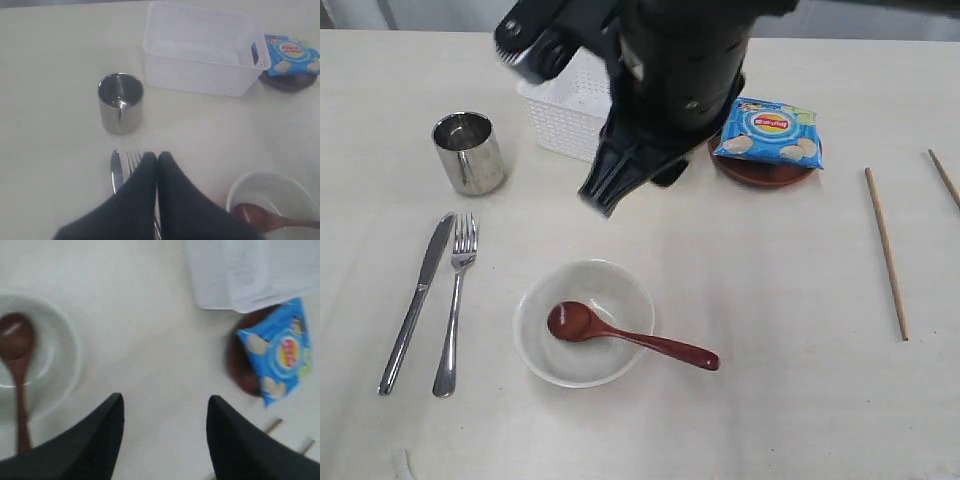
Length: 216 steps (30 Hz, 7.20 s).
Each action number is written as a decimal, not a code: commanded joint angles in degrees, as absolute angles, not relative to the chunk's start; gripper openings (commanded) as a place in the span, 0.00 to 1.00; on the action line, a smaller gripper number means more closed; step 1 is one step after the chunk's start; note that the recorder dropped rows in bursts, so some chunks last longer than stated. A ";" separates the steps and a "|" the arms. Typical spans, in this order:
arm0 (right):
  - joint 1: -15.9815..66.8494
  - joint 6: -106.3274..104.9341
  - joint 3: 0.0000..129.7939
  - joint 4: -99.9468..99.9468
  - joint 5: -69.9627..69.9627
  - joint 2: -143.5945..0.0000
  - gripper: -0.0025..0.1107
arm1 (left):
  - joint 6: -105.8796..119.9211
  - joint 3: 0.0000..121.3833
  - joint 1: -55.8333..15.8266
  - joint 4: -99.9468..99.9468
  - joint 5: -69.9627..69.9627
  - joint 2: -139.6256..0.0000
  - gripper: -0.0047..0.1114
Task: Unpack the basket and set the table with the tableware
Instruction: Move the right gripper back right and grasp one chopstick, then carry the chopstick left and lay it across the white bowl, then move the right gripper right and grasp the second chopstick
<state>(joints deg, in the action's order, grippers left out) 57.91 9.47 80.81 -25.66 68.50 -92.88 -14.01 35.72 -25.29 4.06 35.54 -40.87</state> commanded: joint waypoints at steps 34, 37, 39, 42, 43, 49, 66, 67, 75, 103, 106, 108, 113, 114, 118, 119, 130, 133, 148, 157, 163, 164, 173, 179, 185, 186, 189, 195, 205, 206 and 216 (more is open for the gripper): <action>-1.79 -2.75 63.50 2.97 44.73 -114.75 0.28 | -13.76 35.49 -25.65 3.38 35.59 -40.66 0.04; -3.01 -8.32 63.50 8.64 44.62 -115.68 0.26 | -13.76 35.49 -25.65 3.38 35.48 -40.66 0.04; -3.01 -8.45 63.50 8.55 44.62 -117.00 0.25 | -13.76 35.49 -25.65 3.38 35.48 -40.66 0.04; -3.01 -8.45 63.50 8.55 44.62 -118.73 0.22 | -13.76 35.49 -25.65 3.63 35.48 -40.66 0.04; -3.01 -8.45 63.50 8.55 44.89 -119.05 0.18 | -13.76 35.49 -25.65 3.63 35.48 -40.66 0.04; -3.01 -7.76 63.50 8.63 45.40 -116.35 0.02 | -13.76 35.49 -25.65 3.75 35.48 -40.66 0.04; 19.12 -6.26 66.21 12.89 51.86 -94.24 0.02 | -13.76 35.49 -25.65 3.22 35.84 -40.66 0.04; 20.87 -6.26 66.83 13.67 53.26 -93.76 0.02 | -13.76 35.49 -25.65 3.22 35.84 -40.66 0.04; 34.33 -6.26 73.54 16.92 62.36 -93.11 0.02 | -13.76 35.49 -25.65 3.22 35.84 -40.66 0.04; 47.52 1.00 73.91 25.87 55.86 -108.11 0.02 | -13.76 35.49 -25.65 3.22 35.73 -40.66 0.04; 47.52 1.85 73.91 25.87 55.32 -108.73 0.02 | -13.76 35.49 -25.65 3.22 35.51 -40.66 0.04; 47.52 1.86 73.91 25.63 54.22 -109.05 0.02 | -13.76 35.49 -25.65 3.10 35.53 -40.66 0.04; 47.52 2.85 73.91 23.11 53.82 -109.05 0.02 | -13.76 35.49 -25.65 2.96 35.53 -40.66 0.04; 47.52 3.85 73.91 21.51 53.82 -109.05 0.02 | -13.76 35.49 -25.65 2.96 35.53 -40.66 0.04; 47.52 4.00 73.91 21.15 54.29 -109.05 0.02 | -13.76 35.49 -25.65 2.96 35.53 -40.66 0.04; 47.52 4.10 73.91 21.04 54.29 -109.05 0.02 | -13.76 35.49 -25.65 2.96 35.53 -40.66 0.04; 47.52 4.84 73.91 19.08 54.83 -110.03 0.13 | -13.76 35.49 -25.65 2.97 35.38 -40.66 0.04; 47.52 4.84 73.91 19.33 54.11 -110.15 0.26 | -13.76 35.49 -25.65 2.97 35.38 -40.66 0.04; 45.65 4.81 73.91 15.32 55.78 -98.98 0.30 | -13.76 35.49 -25.65 2.97 35.28 -40.66 0.04; 25.76 6.91 73.91 1.24 58.90 -88.74 0.30 | -13.76 35.49 -25.65 2.97 35.28 -40.66 0.04; 8.01 8.60 73.91 -4.31 58.33 -92.96 0.30 | -13.76 35.49 -25.65 2.97 35.38 -40.66 0.04; 5.84 8.60 73.91 -4.06 58.33 -94.30 0.30 | -13.76 35.49 -25.65 2.97 35.38 -40.66 0.04; -9.25 1.98 73.91 -2.71 55.40 -108.29 0.30 | -13.76 35.49 -25.65 2.97 35.38 -40.66 0.04; -16.04 -3.07 73.91 -2.82 50.78 -114.78 0.30 | -13.76 35.49 -25.65 2.72 35.38 -40.66 0.04; -18.70 -8.32 73.91 2.59 47.42 -119.56 0.30 | -13.76 35.49 -25.65 2.72 35.38 -40.66 0.04; -18.70 -8.73 73.91 3.22 47.02 -120.02 0.30 | -13.76 35.49 -25.65 2.72 35.38 -40.66 0.04; -18.70 -9.44 73.91 3.63 46.66 -121.51 0.30 | -13.76 35.49 -25.65 2.72 35.38 -40.66 0.04; -18.70 -9.54 73.91 3.39 46.95 -122.81 0.09 | -13.76 35.49 -25.65 2.72 35.38 -40.66 0.04; -18.27 -10.16 73.91 7.07 48.30 -118.74 0.02 | -13.76 35.49 -25.65 2.72 35.38 -40.66 0.04; -18.16 -10.14 73.91 7.95 48.47 -117.34 0.02 | -13.76 35.49 -25.65 2.72 35.38 -40.66 0.04; -7.97 -11.18 73.91 14.46 49.54 -102.29 0.02 | -13.76 35.49 -25.65 2.58 35.69 -40.66 0.04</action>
